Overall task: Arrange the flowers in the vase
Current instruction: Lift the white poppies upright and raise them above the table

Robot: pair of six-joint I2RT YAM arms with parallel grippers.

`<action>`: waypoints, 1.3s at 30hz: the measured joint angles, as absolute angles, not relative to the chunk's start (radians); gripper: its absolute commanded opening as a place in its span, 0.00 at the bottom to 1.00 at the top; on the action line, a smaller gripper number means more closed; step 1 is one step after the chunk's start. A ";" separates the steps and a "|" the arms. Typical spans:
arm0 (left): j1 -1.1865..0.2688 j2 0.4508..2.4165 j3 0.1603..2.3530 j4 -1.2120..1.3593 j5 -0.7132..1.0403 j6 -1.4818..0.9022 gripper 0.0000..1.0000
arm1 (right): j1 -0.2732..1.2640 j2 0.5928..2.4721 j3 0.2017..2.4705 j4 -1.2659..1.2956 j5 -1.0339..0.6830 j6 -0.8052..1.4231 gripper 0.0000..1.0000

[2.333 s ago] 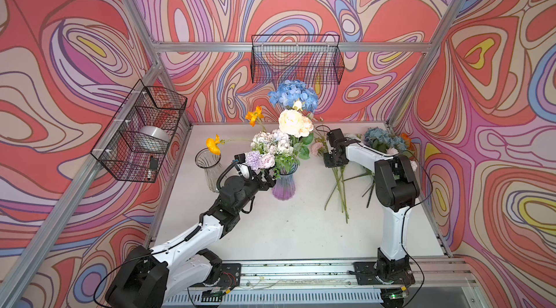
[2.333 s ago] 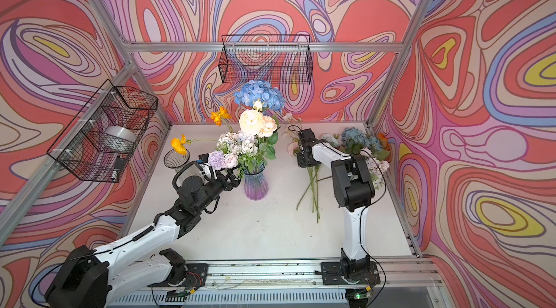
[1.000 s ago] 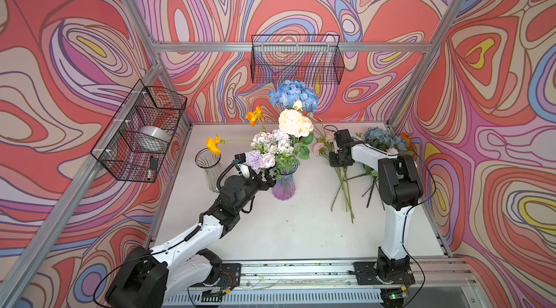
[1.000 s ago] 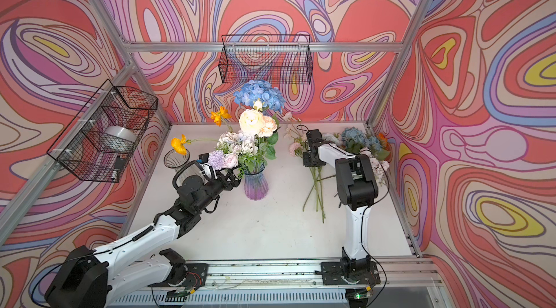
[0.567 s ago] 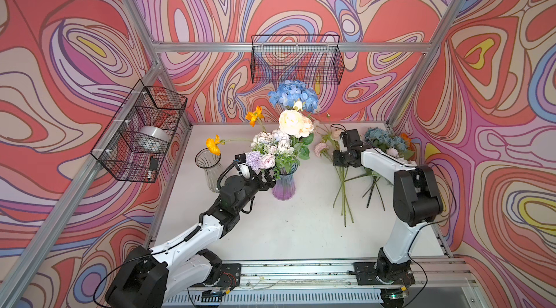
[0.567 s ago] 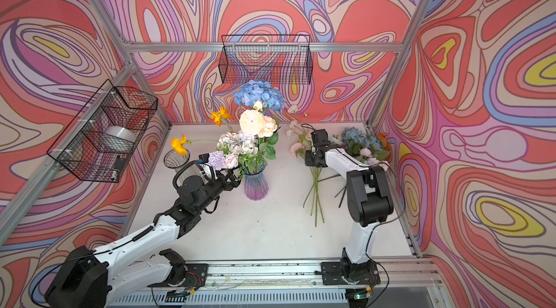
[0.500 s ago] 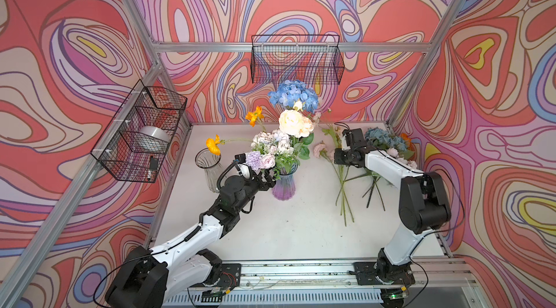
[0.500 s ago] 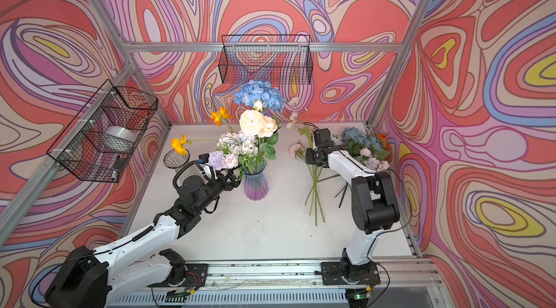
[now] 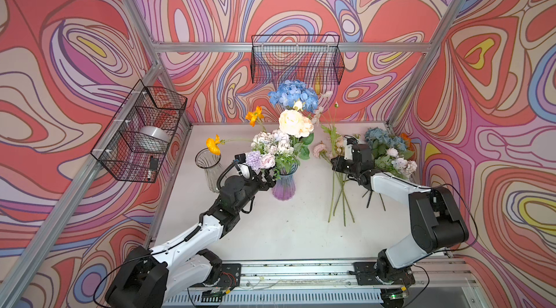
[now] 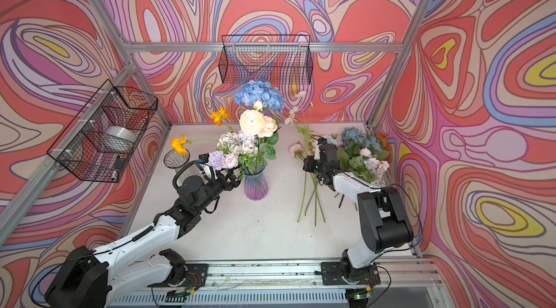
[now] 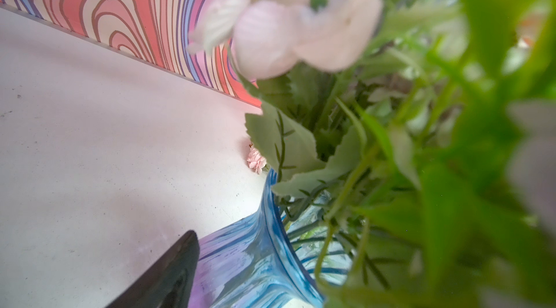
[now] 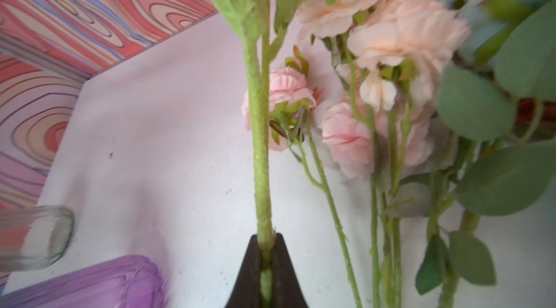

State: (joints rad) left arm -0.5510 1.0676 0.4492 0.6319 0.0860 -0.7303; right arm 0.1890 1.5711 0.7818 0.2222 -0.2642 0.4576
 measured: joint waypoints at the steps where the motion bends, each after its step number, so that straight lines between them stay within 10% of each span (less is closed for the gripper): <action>1: -0.551 1.068 0.449 0.632 0.086 -0.731 0.87 | 0.189 1.557 0.729 0.305 -0.283 0.477 0.00; 28: -0.551 1.076 0.450 0.631 0.083 -0.738 0.89 | 0.189 0.834 0.683 0.262 -0.200 0.251 0.00; 39: -0.551 1.097 0.457 0.632 0.085 -0.745 0.89 | 0.213 0.932 0.780 0.496 -0.353 0.361 0.00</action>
State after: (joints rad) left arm -0.5510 1.0966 0.4572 0.6315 0.0849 -0.7452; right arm 0.2127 0.9321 0.7803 0.4965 -0.3531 0.3614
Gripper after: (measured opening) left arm 0.888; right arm 0.081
